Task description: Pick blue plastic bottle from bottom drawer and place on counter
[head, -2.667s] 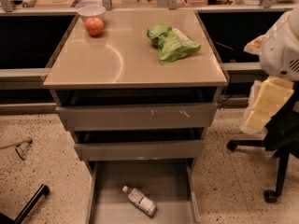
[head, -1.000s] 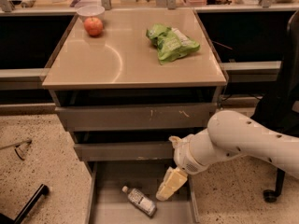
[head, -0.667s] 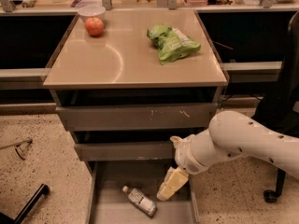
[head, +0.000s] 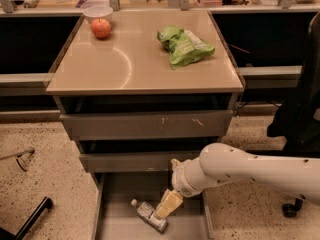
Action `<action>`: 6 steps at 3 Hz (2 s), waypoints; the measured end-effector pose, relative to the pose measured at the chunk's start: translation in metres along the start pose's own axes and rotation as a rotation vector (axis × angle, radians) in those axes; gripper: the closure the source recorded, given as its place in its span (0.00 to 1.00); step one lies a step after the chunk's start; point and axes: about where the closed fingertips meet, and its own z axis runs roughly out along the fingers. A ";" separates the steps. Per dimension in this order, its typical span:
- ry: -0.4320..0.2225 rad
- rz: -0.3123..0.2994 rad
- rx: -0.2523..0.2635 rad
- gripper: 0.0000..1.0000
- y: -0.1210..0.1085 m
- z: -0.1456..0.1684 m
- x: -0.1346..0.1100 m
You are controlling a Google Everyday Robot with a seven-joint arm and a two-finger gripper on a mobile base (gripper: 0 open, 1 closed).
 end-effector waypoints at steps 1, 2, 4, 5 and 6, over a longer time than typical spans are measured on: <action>0.000 0.000 0.000 0.00 0.000 0.000 0.000; -0.031 0.019 -0.035 0.00 -0.002 0.022 0.004; -0.098 0.095 -0.075 0.00 -0.002 0.140 0.033; -0.098 0.095 -0.075 0.00 -0.002 0.140 0.033; -0.118 0.139 -0.088 0.00 -0.011 0.164 0.046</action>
Offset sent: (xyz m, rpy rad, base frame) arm 0.0131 0.0229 -0.0580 0.1254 0.0799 0.0051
